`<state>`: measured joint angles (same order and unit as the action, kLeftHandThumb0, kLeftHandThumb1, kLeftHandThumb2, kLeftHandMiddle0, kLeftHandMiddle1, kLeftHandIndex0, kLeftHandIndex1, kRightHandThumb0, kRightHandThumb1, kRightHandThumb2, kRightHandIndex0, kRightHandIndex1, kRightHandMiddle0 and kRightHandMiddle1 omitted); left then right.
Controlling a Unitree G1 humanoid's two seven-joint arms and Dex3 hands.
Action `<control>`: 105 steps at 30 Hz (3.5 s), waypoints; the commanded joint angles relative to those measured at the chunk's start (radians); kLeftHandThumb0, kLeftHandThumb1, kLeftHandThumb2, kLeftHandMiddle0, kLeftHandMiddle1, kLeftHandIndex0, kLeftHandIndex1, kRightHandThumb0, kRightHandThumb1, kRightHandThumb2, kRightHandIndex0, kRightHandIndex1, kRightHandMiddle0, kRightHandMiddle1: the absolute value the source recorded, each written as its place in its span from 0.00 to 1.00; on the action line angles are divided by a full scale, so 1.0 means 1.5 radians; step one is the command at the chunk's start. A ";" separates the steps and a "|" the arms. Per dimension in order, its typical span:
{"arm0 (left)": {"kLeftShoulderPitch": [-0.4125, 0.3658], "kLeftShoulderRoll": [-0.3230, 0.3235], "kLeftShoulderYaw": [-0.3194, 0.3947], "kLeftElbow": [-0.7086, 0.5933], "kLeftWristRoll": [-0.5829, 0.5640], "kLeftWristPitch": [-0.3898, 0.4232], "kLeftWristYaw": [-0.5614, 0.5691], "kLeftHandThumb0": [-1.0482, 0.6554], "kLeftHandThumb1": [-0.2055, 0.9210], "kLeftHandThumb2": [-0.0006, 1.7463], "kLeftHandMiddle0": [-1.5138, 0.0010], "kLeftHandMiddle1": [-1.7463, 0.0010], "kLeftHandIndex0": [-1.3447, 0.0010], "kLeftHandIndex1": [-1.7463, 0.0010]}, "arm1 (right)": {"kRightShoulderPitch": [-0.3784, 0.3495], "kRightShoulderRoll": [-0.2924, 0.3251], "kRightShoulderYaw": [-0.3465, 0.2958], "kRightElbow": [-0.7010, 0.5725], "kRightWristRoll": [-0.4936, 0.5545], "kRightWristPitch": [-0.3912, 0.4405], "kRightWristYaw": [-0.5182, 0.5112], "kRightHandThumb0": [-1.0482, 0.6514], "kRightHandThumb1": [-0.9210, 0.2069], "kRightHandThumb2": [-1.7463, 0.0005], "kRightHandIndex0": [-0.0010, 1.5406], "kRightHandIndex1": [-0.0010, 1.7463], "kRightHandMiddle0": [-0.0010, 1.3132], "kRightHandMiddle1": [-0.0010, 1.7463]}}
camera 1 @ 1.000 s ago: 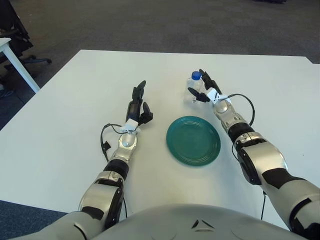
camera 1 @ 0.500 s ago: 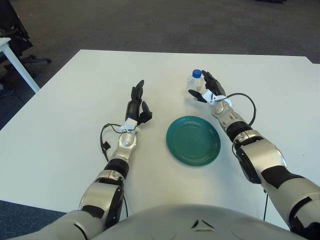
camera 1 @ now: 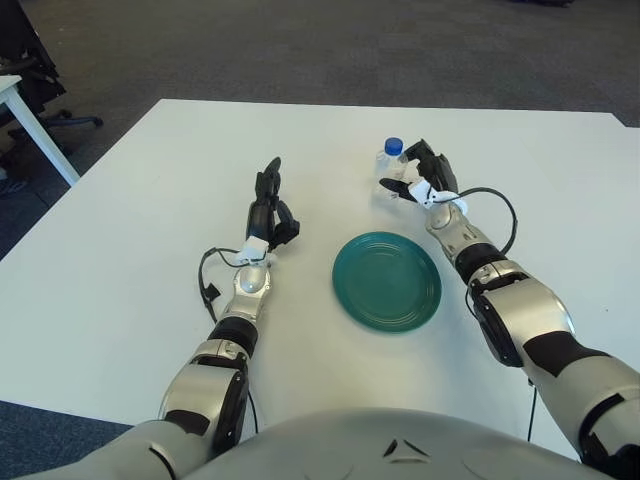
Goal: Put the bottle into the plate.
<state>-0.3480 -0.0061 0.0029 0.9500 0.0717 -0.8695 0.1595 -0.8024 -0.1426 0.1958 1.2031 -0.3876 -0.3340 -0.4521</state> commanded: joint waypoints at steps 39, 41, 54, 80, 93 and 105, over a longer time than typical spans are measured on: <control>0.118 -0.053 0.017 0.073 -0.050 0.011 -0.084 0.01 1.00 0.63 0.82 0.99 1.00 0.66 | 0.031 0.016 -0.111 -0.032 0.122 -0.075 0.111 0.59 0.62 0.22 0.83 1.00 0.84 1.00; 0.119 -0.054 0.018 0.070 -0.051 0.014 -0.083 0.01 1.00 0.63 0.82 0.99 1.00 0.67 | 0.033 0.017 -0.112 -0.034 0.125 -0.078 0.113 0.59 0.62 0.21 0.84 1.00 0.84 1.00; 0.121 -0.056 0.024 0.068 -0.044 0.020 -0.060 0.02 1.00 0.62 0.80 0.99 1.00 0.65 | 0.085 0.012 -0.113 -0.110 0.131 -0.121 0.135 0.59 0.62 0.21 0.84 1.00 0.85 1.00; 0.094 -0.062 0.050 0.111 -0.088 0.045 -0.124 0.01 1.00 0.61 0.80 0.99 1.00 0.66 | 0.284 -0.006 -0.138 -0.564 0.171 -0.064 0.233 0.59 0.61 0.22 0.83 1.00 0.82 1.00; 0.074 -0.069 0.091 0.146 -0.101 0.059 -0.168 0.00 1.00 0.59 0.78 0.99 1.00 0.64 | 0.334 -0.011 -0.130 -0.691 0.131 0.010 0.242 0.59 0.63 0.20 0.83 1.00 0.81 1.00; 0.072 -0.075 0.107 0.148 -0.109 0.050 -0.192 0.00 1.00 0.60 0.79 1.00 1.00 0.67 | 0.409 -0.020 -0.129 -0.766 0.132 0.033 0.276 0.58 0.62 0.21 0.83 1.00 0.79 1.00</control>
<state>-0.4014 -0.0634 0.1343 1.0597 -0.0472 -0.7860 -0.1043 -0.2418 -0.1568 0.0035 0.1181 -0.1888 -0.3110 -0.0584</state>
